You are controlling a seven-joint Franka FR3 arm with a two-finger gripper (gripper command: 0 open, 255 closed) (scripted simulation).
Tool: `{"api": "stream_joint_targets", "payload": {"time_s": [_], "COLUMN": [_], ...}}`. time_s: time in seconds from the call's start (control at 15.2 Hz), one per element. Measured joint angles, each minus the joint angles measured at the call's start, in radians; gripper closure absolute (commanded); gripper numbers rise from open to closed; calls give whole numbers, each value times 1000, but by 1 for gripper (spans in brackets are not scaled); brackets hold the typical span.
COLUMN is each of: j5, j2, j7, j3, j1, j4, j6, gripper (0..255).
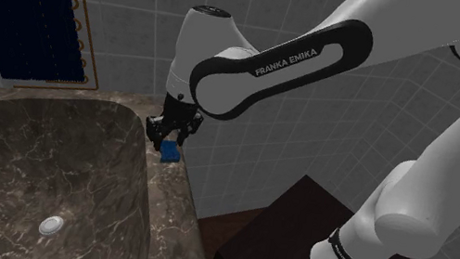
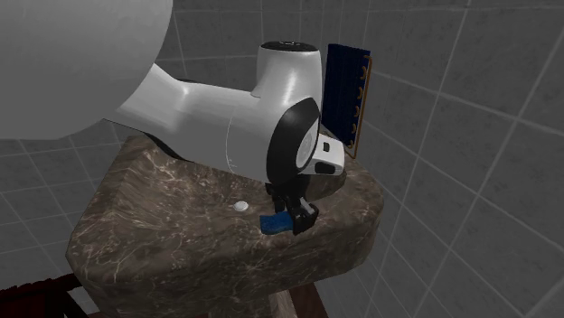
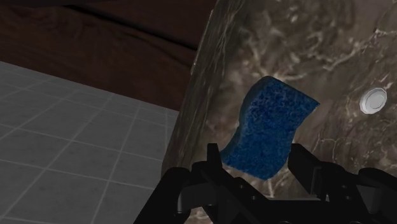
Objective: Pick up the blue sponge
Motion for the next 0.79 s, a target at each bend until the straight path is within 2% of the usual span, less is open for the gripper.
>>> {"api": "stream_joint_targets", "payload": {"time_s": [0.79], "j5": [25], "j2": [-63], "j7": [-12], "j3": [-6], "j1": [0], "j4": [74], "j6": [-132], "gripper": [255]}}
